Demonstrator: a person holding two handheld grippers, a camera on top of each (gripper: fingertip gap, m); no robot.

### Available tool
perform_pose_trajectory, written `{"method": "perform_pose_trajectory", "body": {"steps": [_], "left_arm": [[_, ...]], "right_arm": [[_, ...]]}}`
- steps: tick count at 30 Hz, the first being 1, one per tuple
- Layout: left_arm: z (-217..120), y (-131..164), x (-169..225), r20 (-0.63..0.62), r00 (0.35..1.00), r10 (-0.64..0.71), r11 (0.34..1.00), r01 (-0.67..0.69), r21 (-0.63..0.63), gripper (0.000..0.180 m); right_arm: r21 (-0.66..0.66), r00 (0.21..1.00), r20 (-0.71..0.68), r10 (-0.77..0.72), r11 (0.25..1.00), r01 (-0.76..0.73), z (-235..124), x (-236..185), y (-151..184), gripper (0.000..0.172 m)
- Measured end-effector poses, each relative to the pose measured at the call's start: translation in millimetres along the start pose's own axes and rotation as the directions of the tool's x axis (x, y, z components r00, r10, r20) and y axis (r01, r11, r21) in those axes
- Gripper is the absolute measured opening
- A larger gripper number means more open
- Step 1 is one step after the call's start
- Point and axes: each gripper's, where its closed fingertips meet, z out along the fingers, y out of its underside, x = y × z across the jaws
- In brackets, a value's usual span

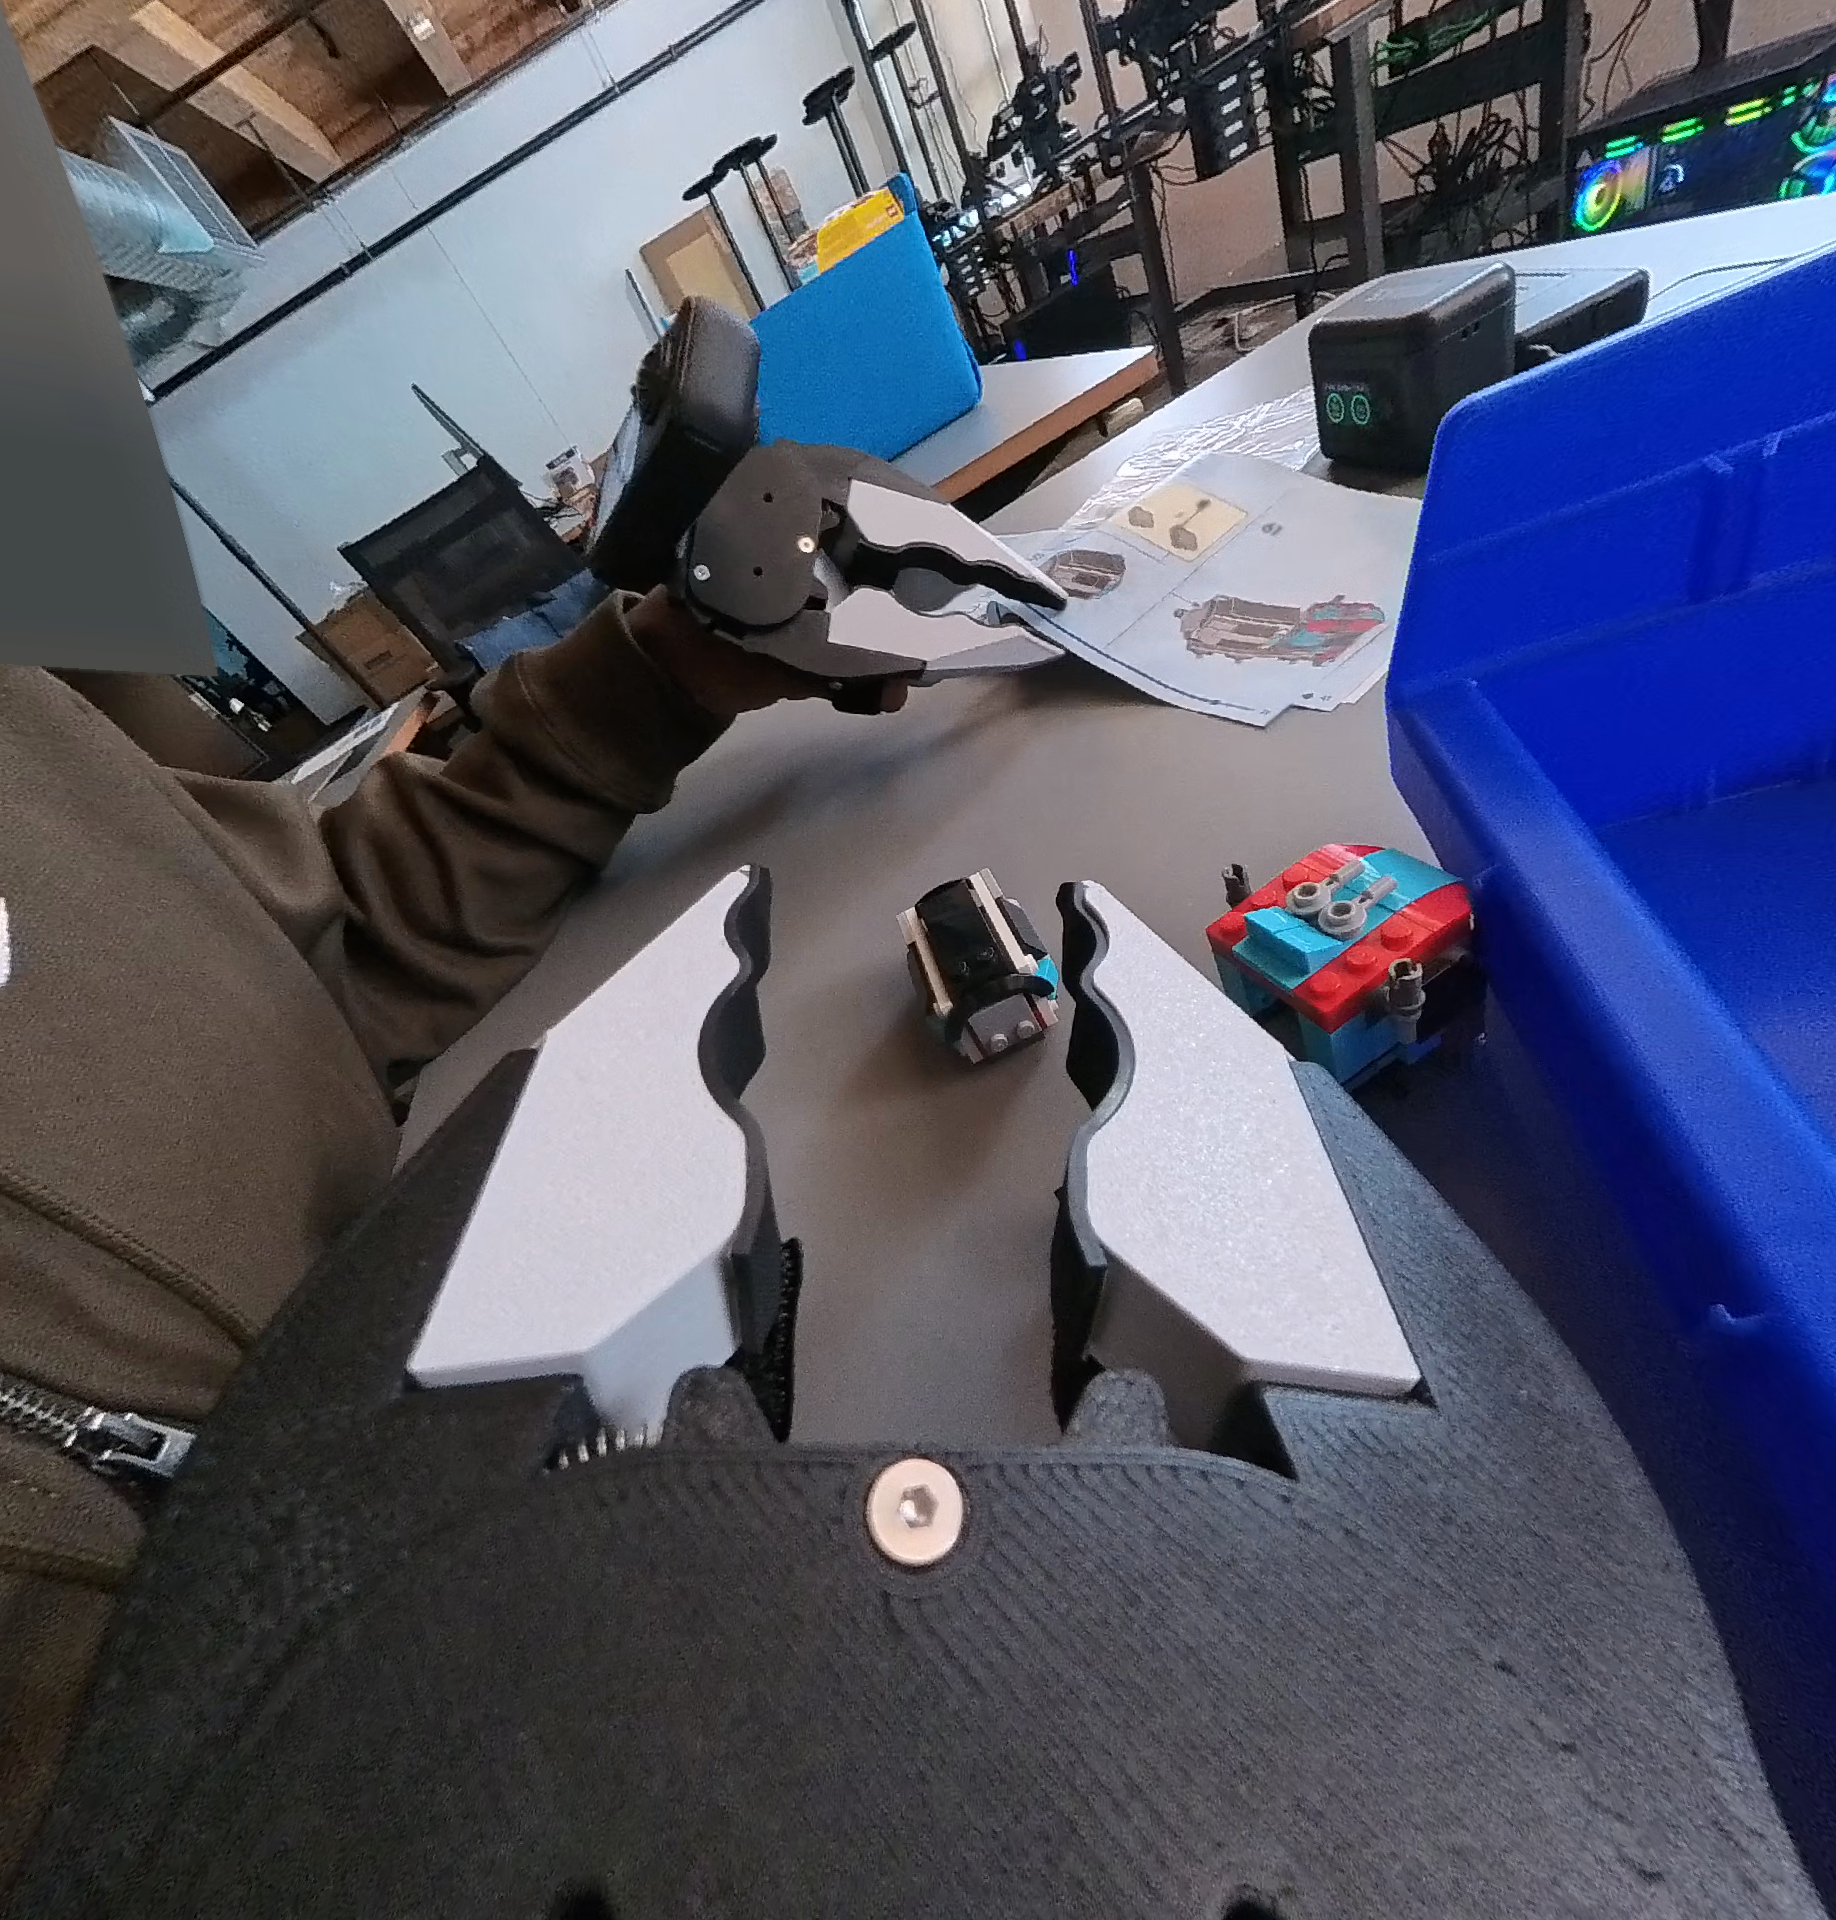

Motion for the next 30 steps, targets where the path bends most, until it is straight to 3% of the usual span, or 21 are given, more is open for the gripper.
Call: {"method": "perform_pose_trajectory", "body": {"steps": [30], "left_arm": [[-29.1, 38.6, -30.8, 0.102, 0.989, -0.109, 0.994, 0.11, -0.003, 0.027]], "right_arm": [[-0.005, 1.0, 0.0, 0.004, 1.0, -0.004, 0.4, 0.4, 0.3, 0.056]]}}
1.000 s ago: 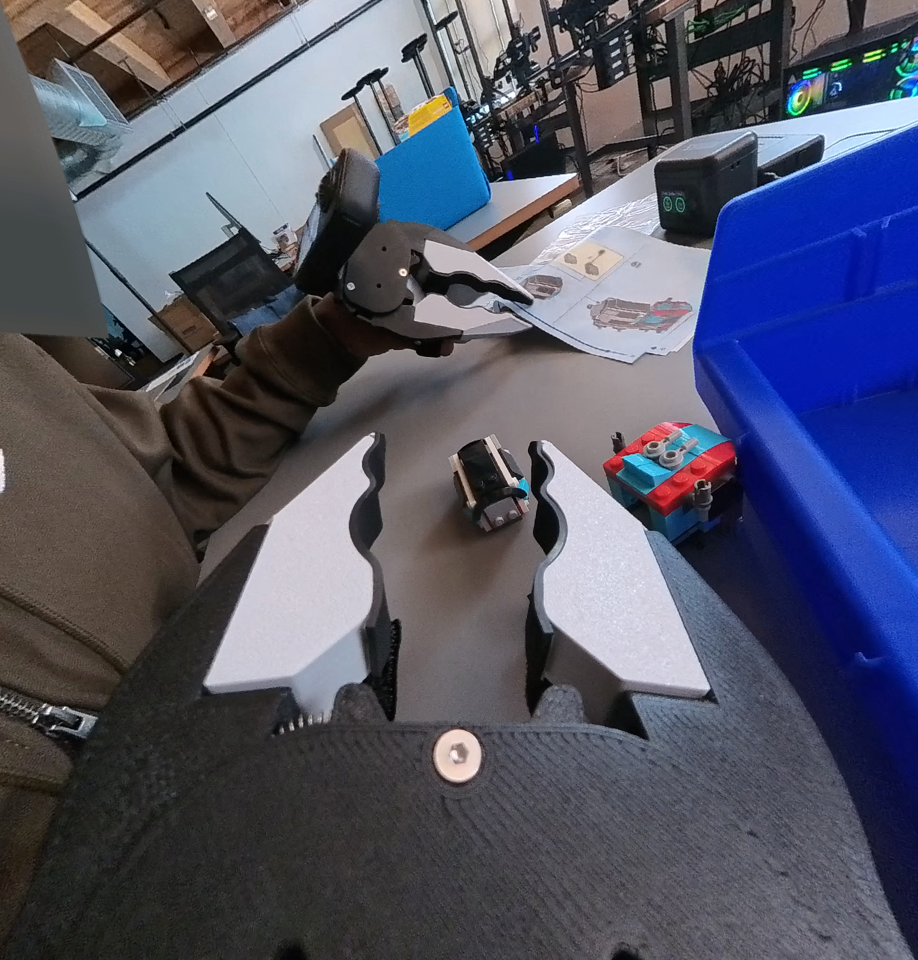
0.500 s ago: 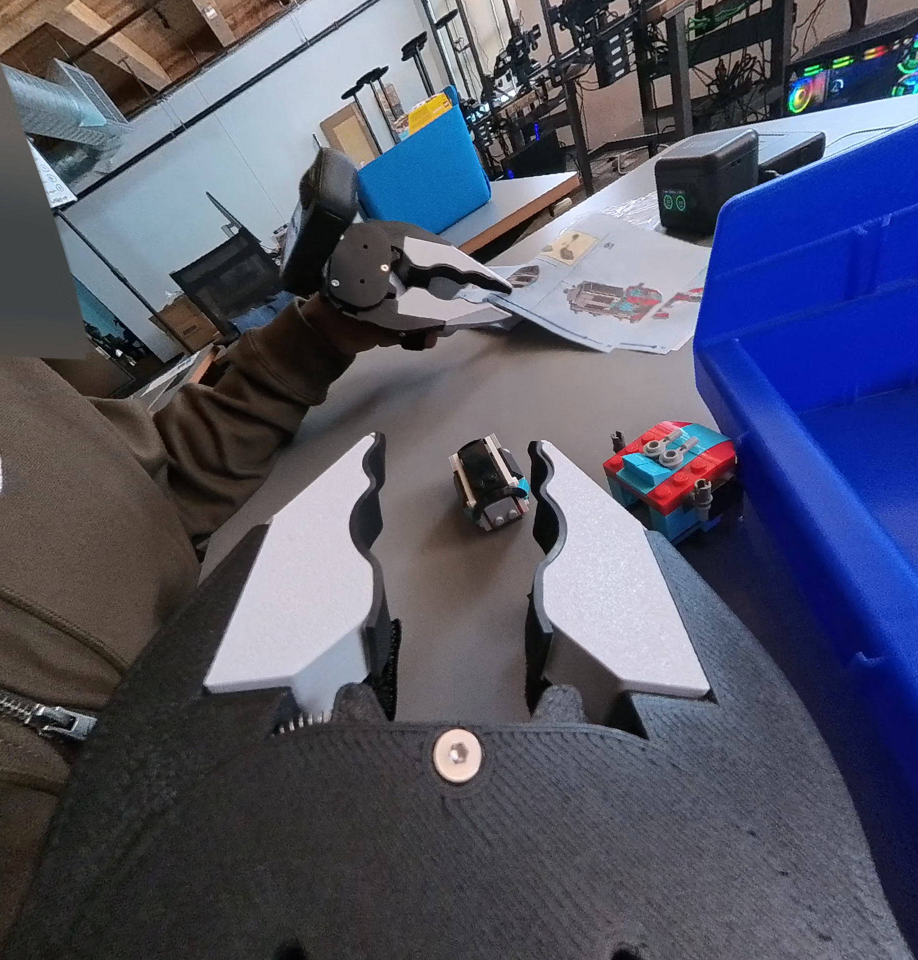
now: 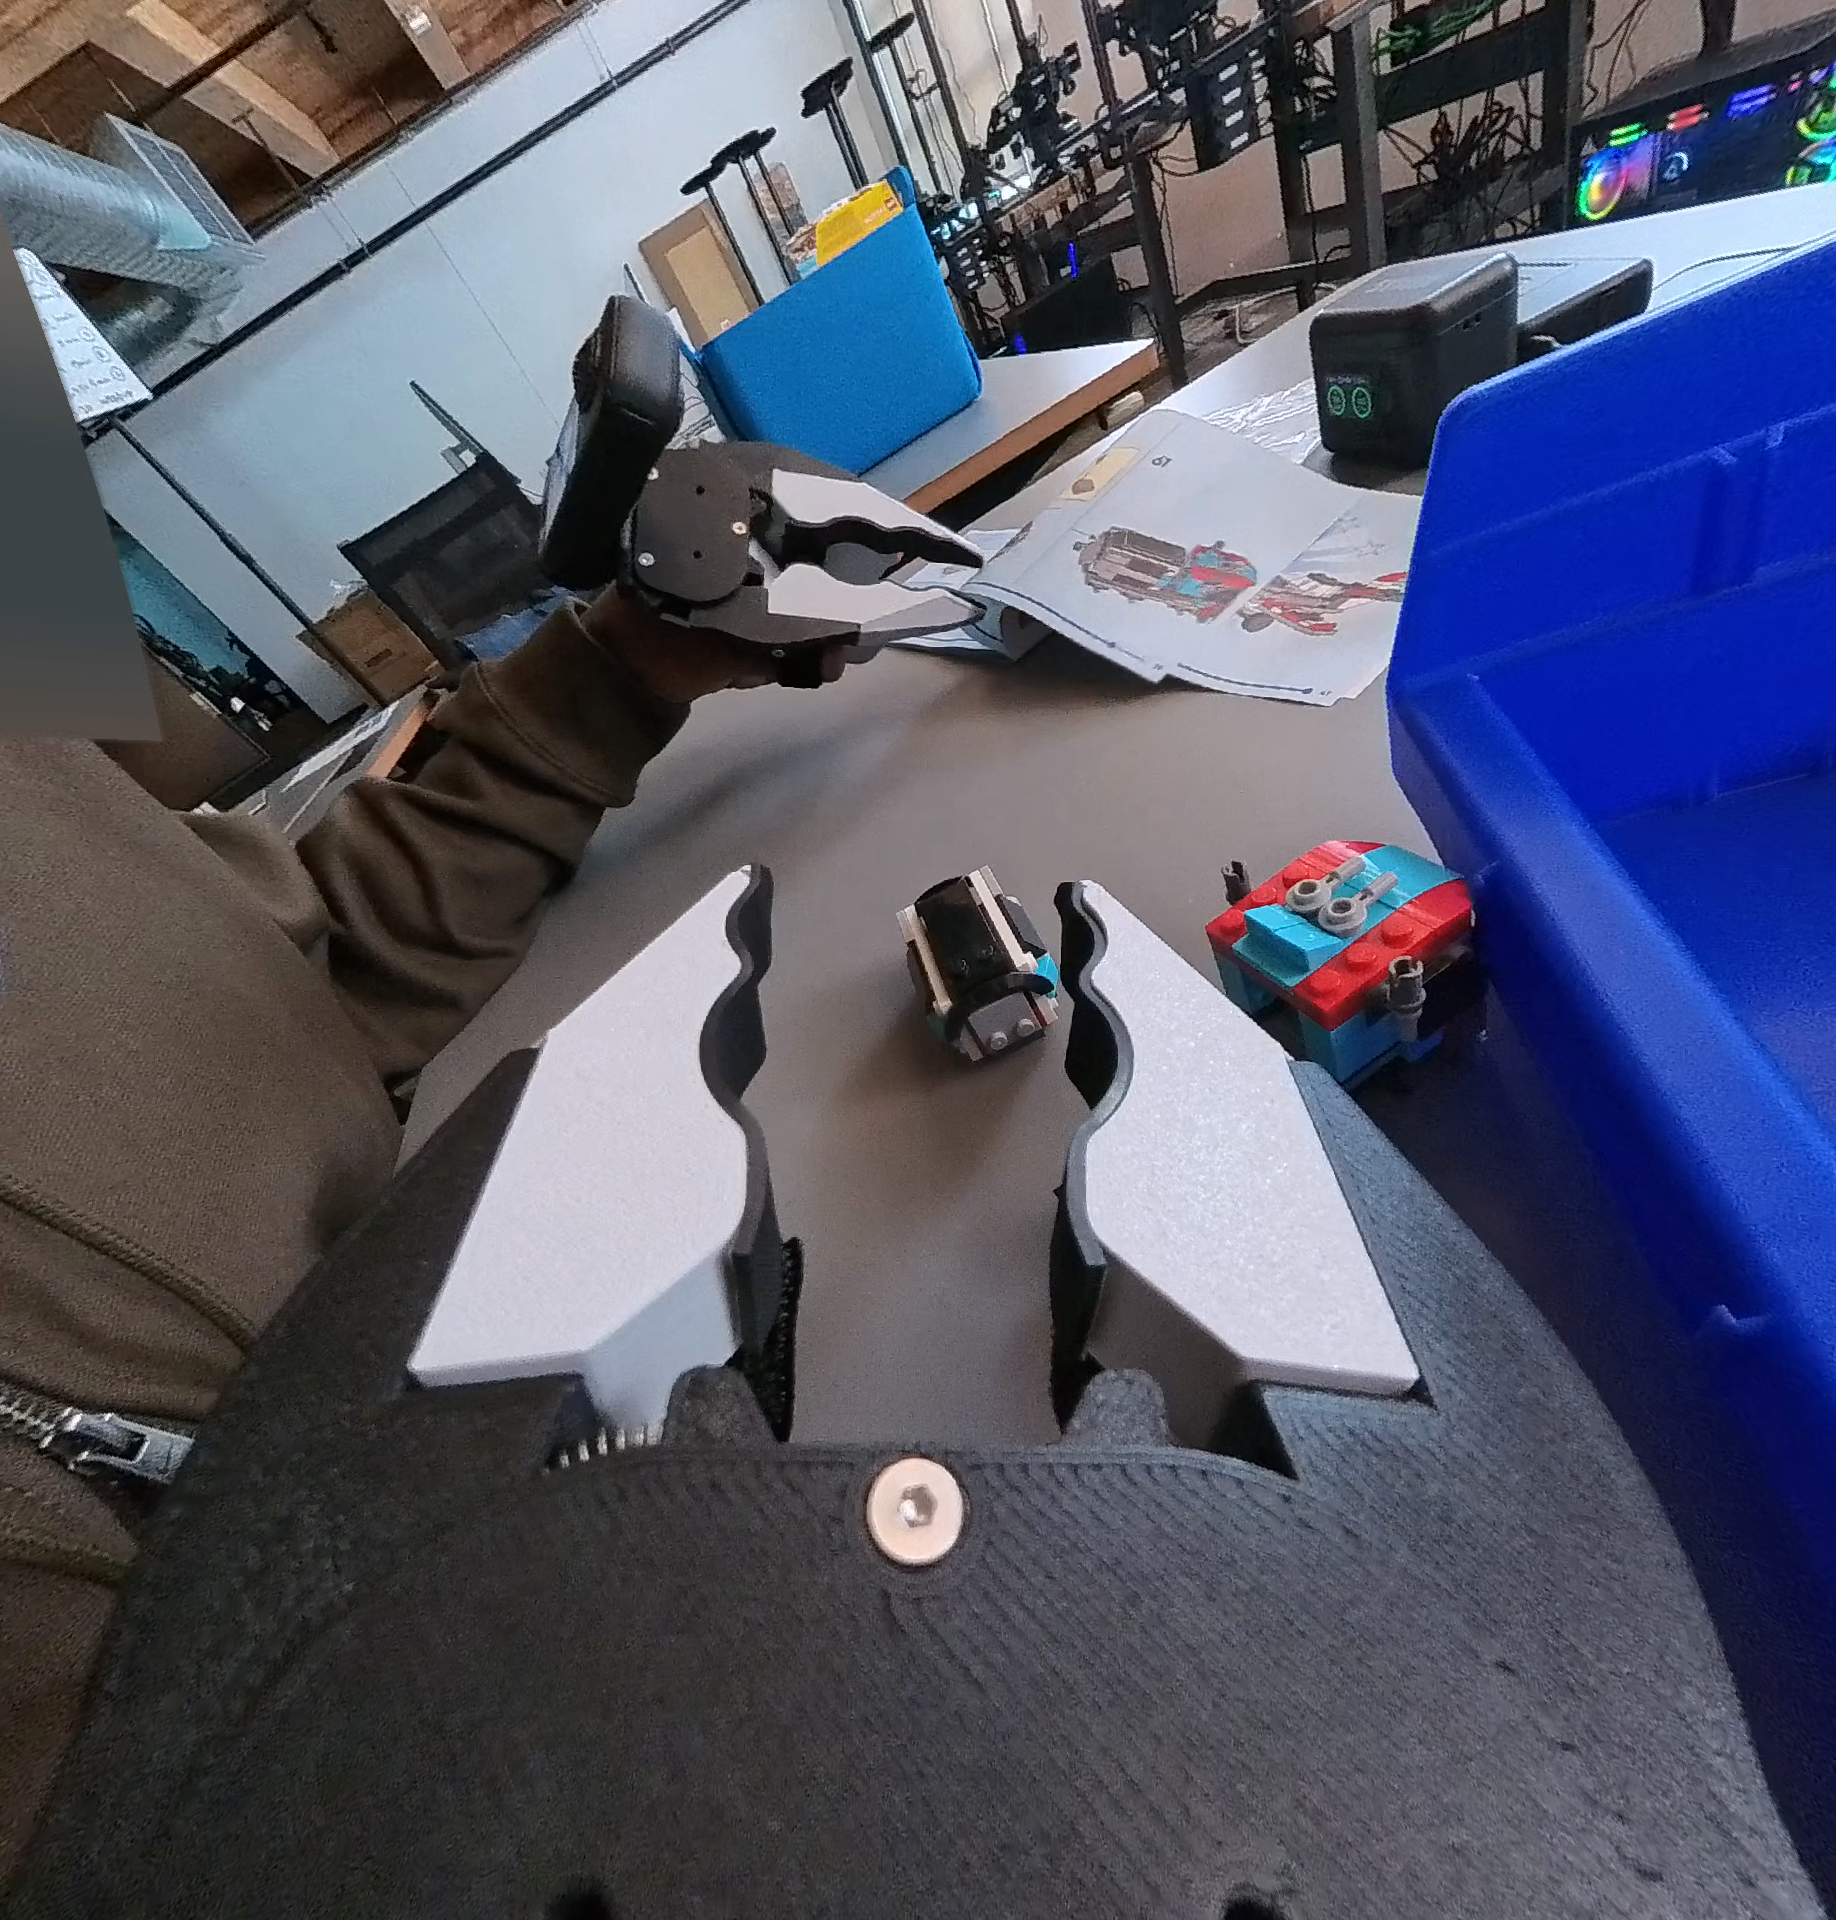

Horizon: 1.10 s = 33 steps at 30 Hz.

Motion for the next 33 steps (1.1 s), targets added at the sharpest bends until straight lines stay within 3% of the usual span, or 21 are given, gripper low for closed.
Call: {"method": "perform_pose_trajectory", "body": {"steps": [8, 17, 25, 33], "left_arm": [[-1.6, 8.3, -12.9, 0.065, 0.997, -0.045, 0.999, 0.045, 0.0, 0.027], [-4.7, 1.1, -21.6, 0.093, 0.964, -0.248, 0.967, 0.241, 0.08, 0.033], [-19.4, -14.6, -40.2, 0.141, 0.887, -0.439, 0.887, 0.404, 0.223, 0.034], [-31.2, -9.7, -64.3, 0.11, 0.756, -0.646, 0.742, 0.587, 0.323, 0.032]], "right_arm": [[0.0, 1.0, 0.0, 0.003, 1.0, -0.003, 0.0, 0.2, 0.0, 0.056], [0.0, 1.0, -0.001, 0.002, 1.0, -0.002, 0.2, 0.3, 0.1, 0.056], [-0.002, 1.0, -0.002, -0.003, 1.0, 0.003, 0.5, -0.1, 0.5, 0.056], [-0.001, 1.0, -0.002, -0.005, 1.0, 0.005, 0.4, -0.4, 0.5, 0.056]]}}
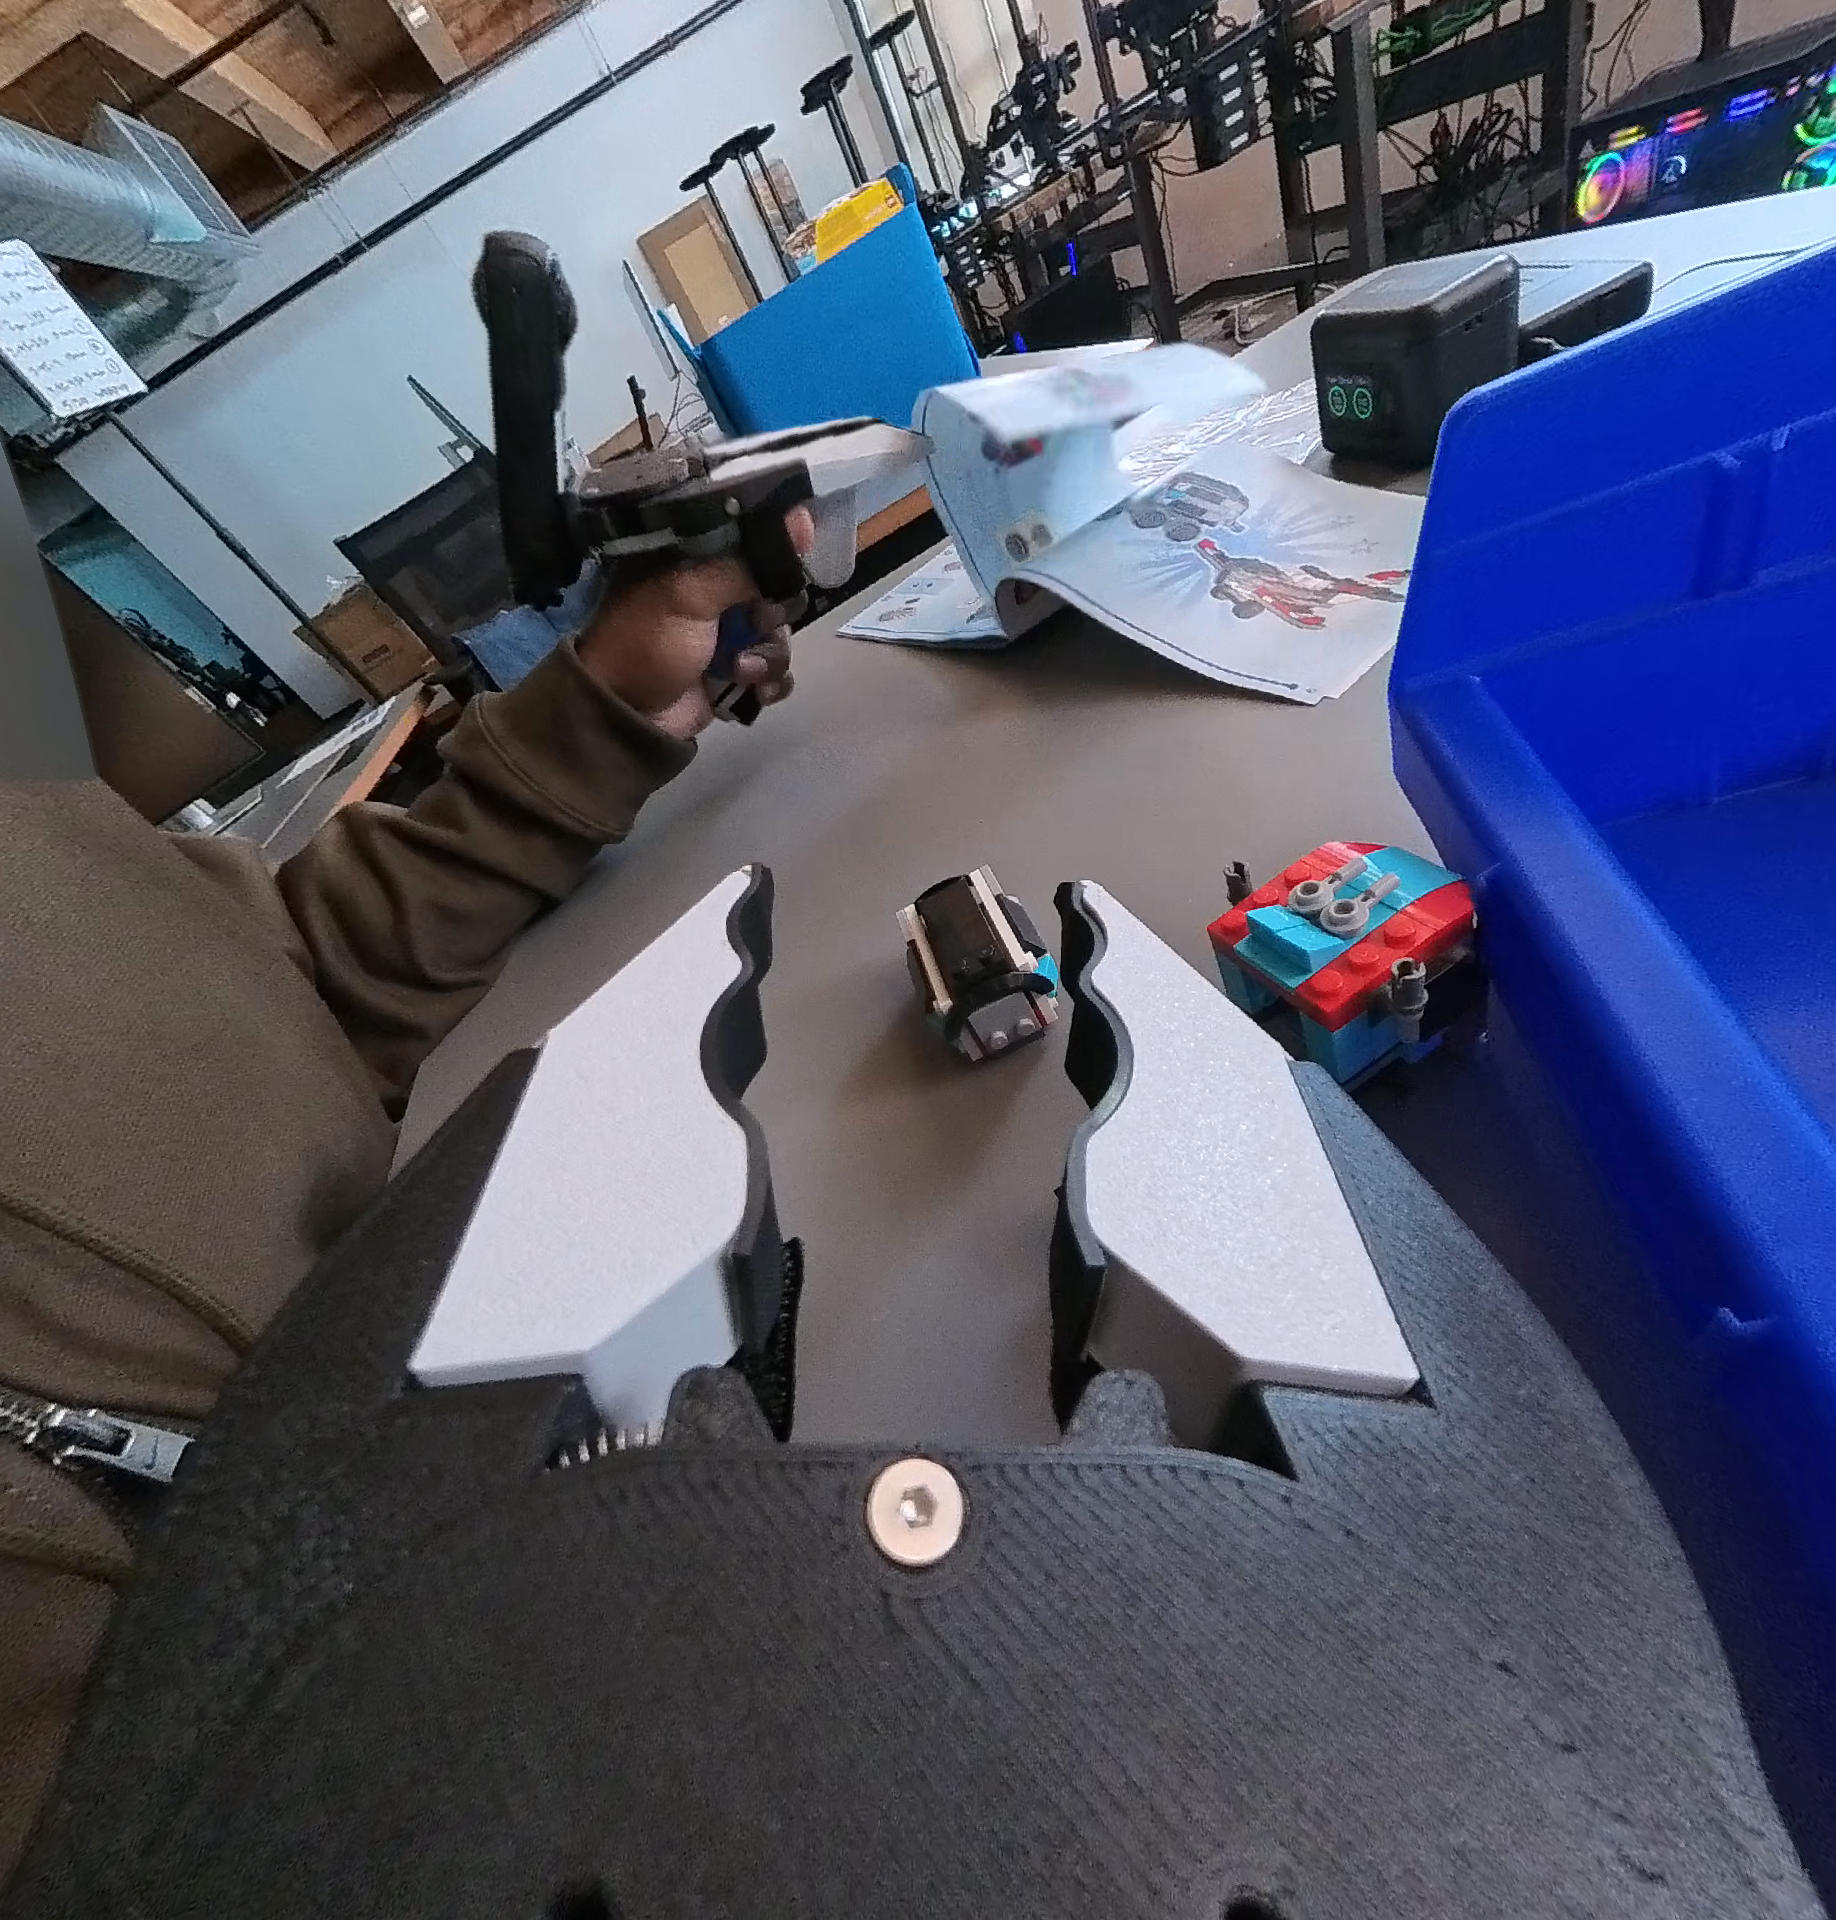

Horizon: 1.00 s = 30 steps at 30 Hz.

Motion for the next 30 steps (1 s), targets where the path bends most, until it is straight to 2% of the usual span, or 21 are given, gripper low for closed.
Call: {"method": "perform_pose_trajectory", "body": {"steps": [4, 8, 22, 30], "left_arm": [[4.6, 9.1, -6.4, -0.024, 0.991, -0.128, 0.991, 0.128, -0.033, 0.03], [8.3, 19.0, -14.2, -0.016, 0.98, -0.2, 0.978, 0.198, -0.07, 0.028], [-3.3, 49.2, -66.7, 0.189, 0.906, -0.379, 0.904, 0.406, -0.134, 0.026], [-13.3, 51.9, -93.7, 0.223, 0.847, -0.482, 0.858, 0.508, -0.076, 0.02]], "right_arm": [[0.001, 1.0, 0.001, 0.001, 1.0, -0.001, 0.0, -0.2, 0.0, 0.056], [0.002, 1.0, 0.003, 0.002, 1.0, -0.002, -0.2, -0.3, 0.0, 0.056], [0.002, 1.0, 0.003, 0.005, 1.0, -0.005, -0.5, -0.1, -0.2, 0.056], [0.005, 1.0, 0.004, 0.004, 1.0, -0.004, -1.0, -0.3, -0.5, 0.056]]}}
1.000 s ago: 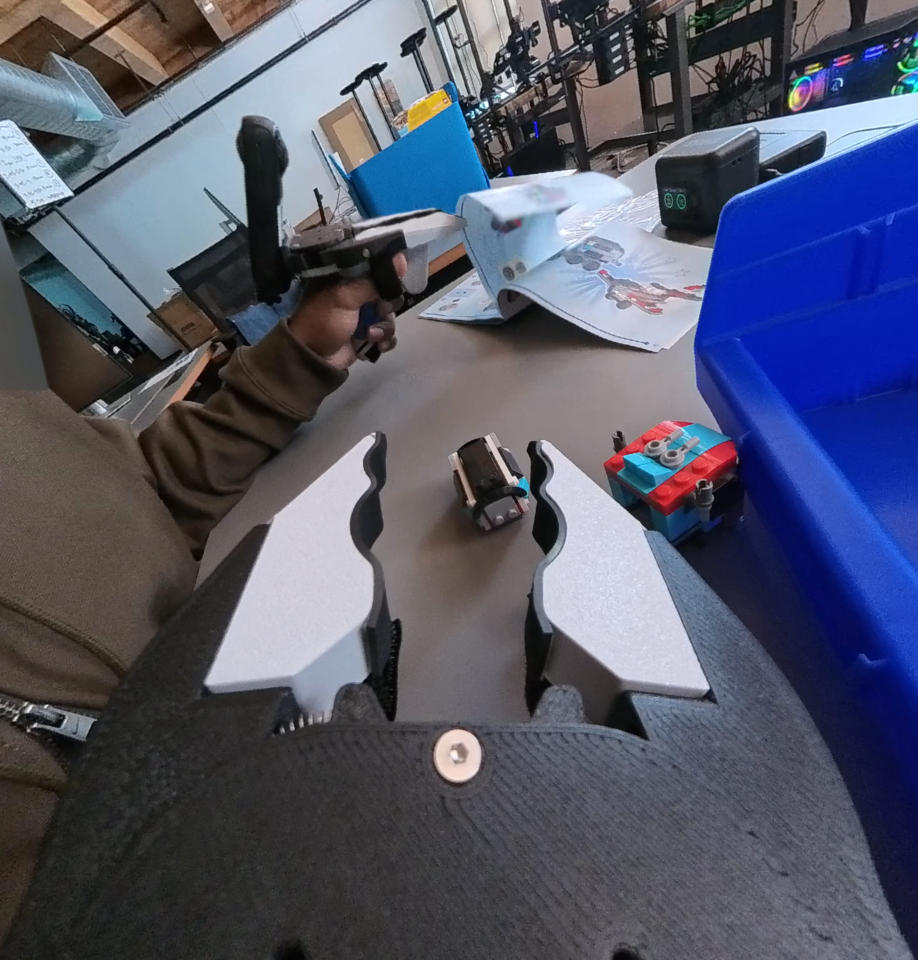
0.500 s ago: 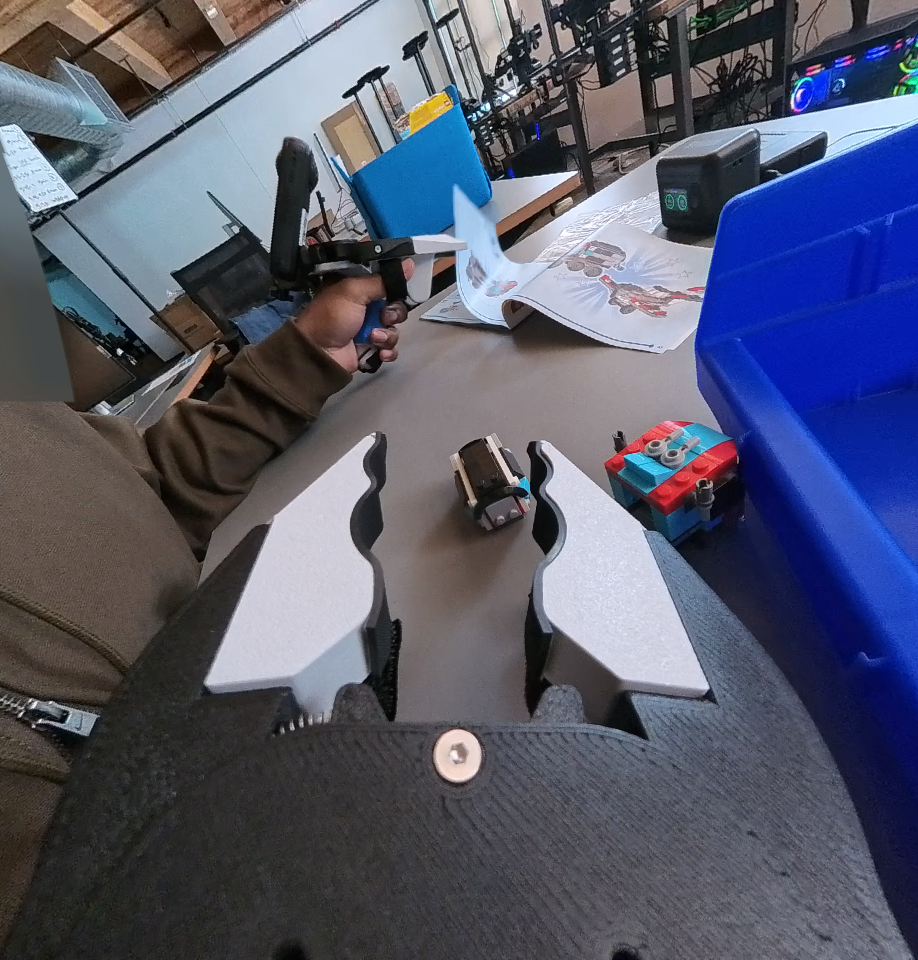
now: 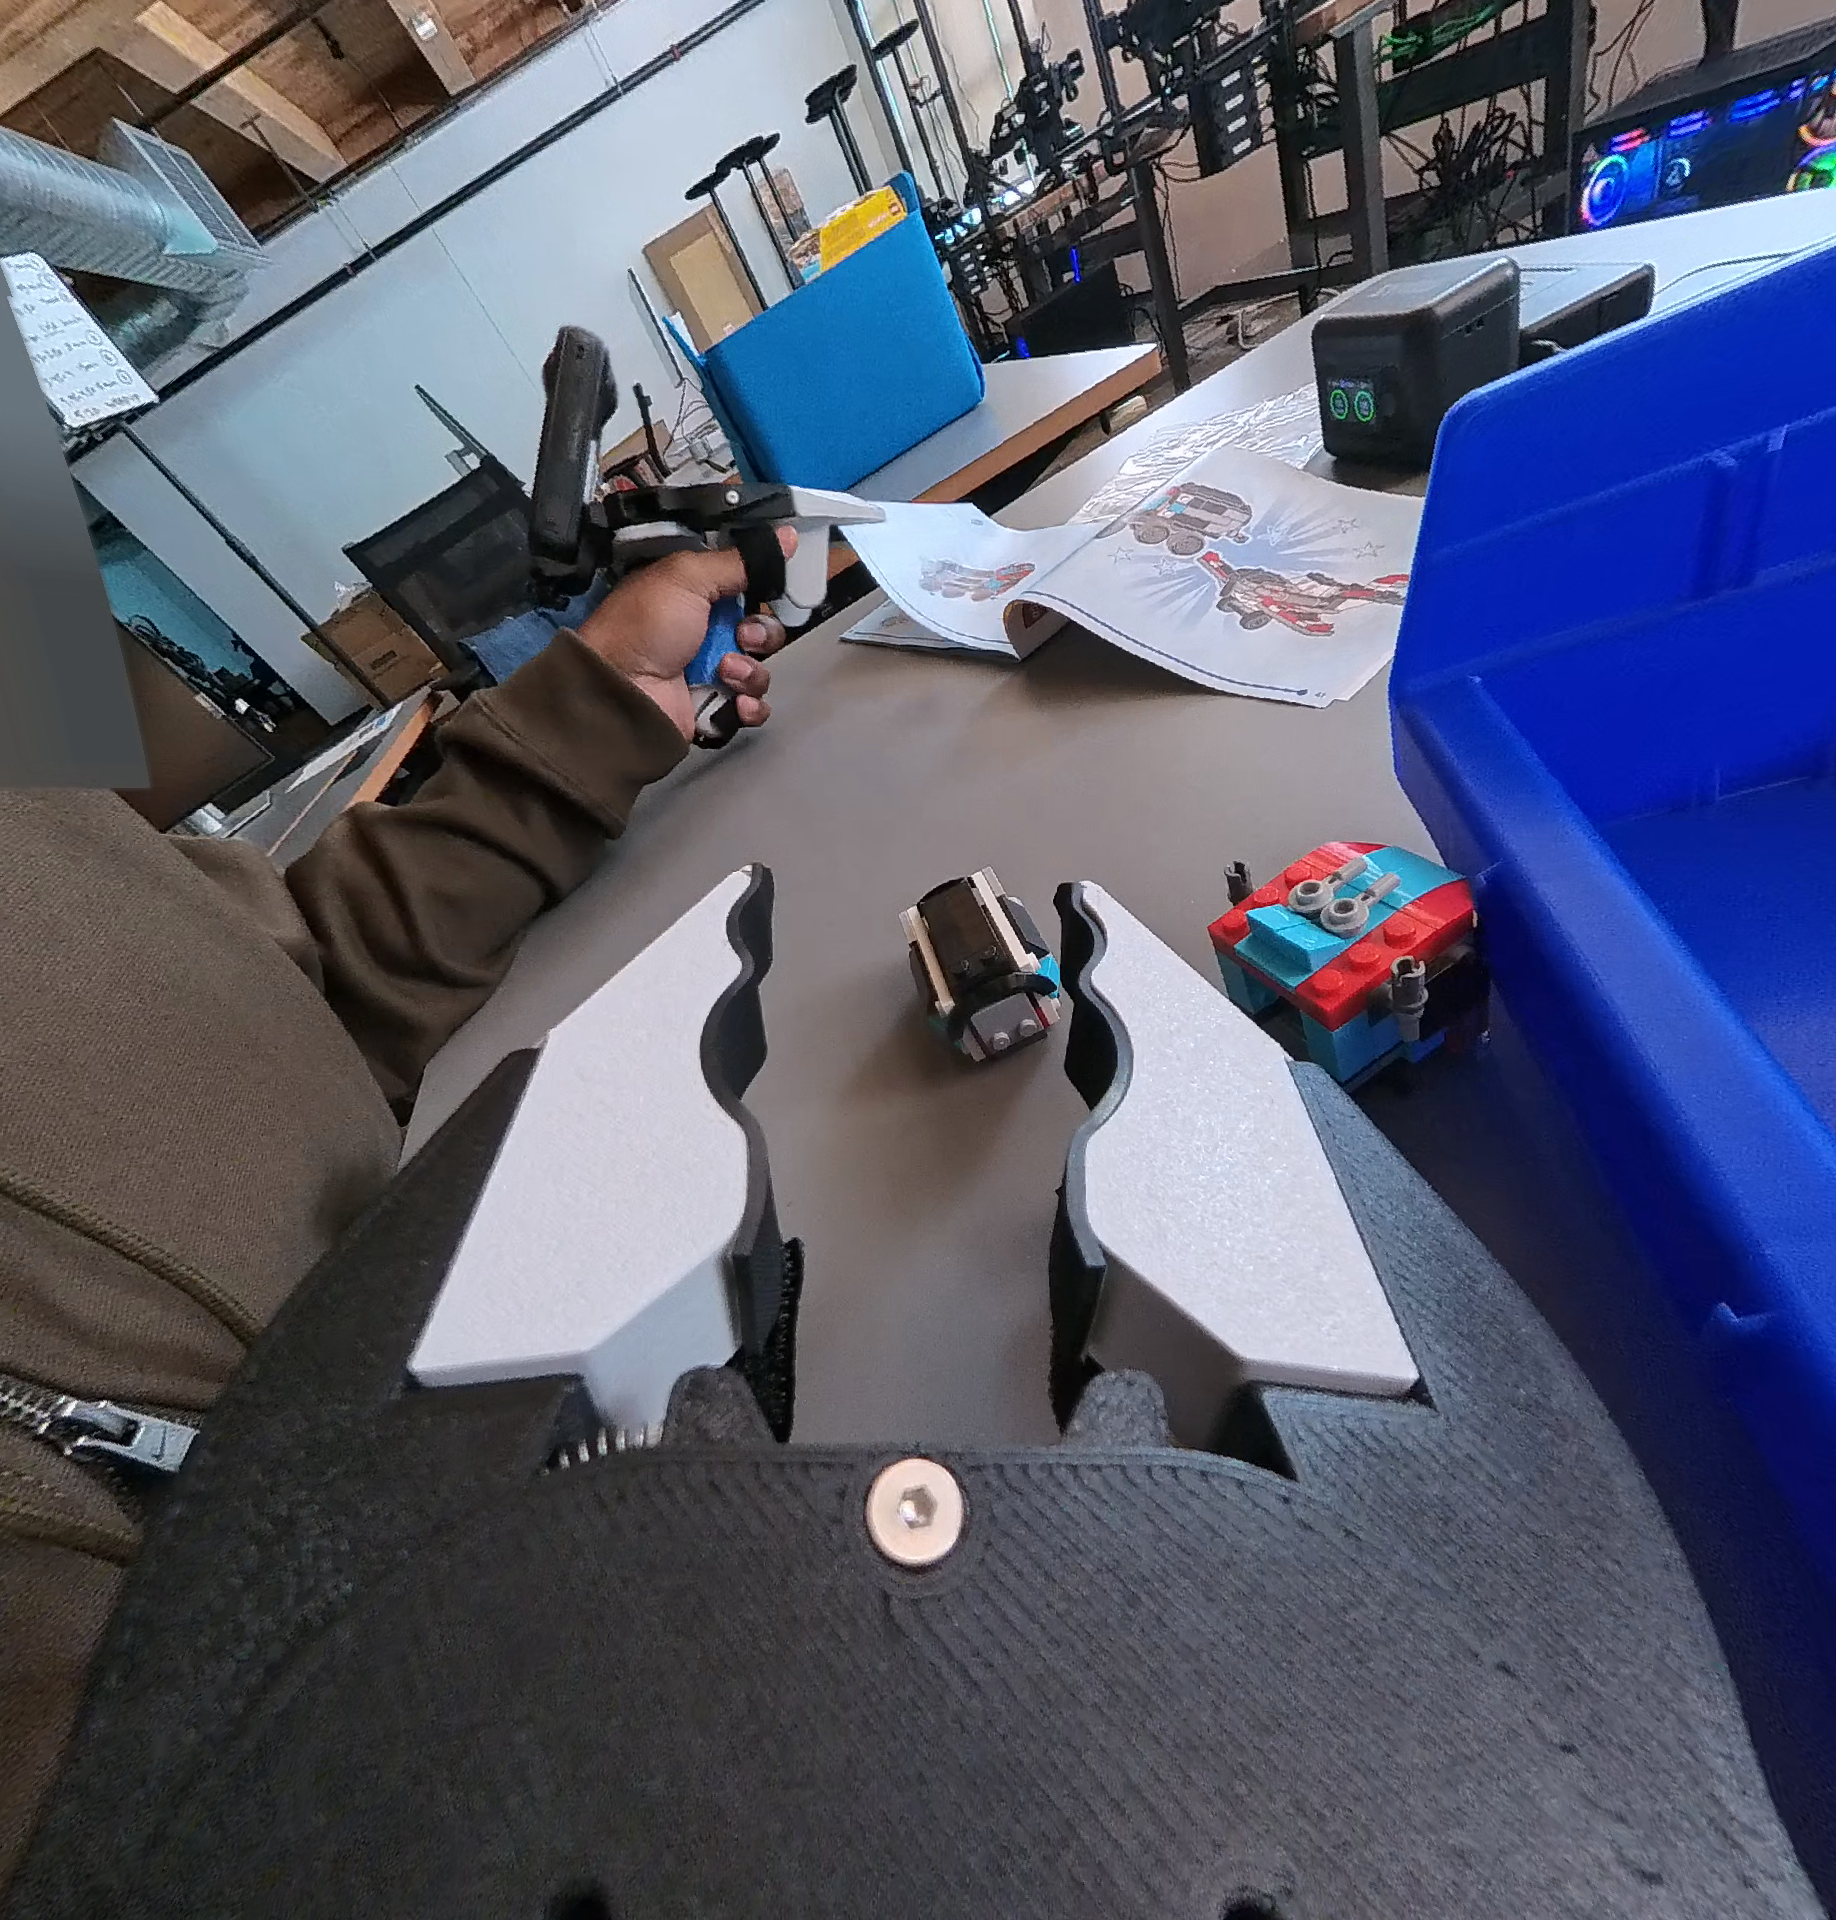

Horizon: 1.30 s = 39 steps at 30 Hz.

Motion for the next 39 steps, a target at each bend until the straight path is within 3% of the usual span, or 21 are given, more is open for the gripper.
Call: {"method": "perform_pose_trajectory", "body": {"steps": [10, 39], "left_arm": [[-1.9, -7.5, -0.6, -0.111, 0.988, -0.109, 0.993, 0.114, 0.037, 0.001], [-9.5, -18.5, 36.7, -0.269, 0.963, 0.017, 0.993, 0.014, 0.114, 0.001]], "right_arm": [[0.0, 1.0, 0.001, -0.002, 1.0, 0.002, -0.5, -0.6, -0.1, 0.056], [0.0, 1.0, 0.003, -0.005, 1.0, 0.005, -0.4, -1.4, 0.1, 0.055]]}}
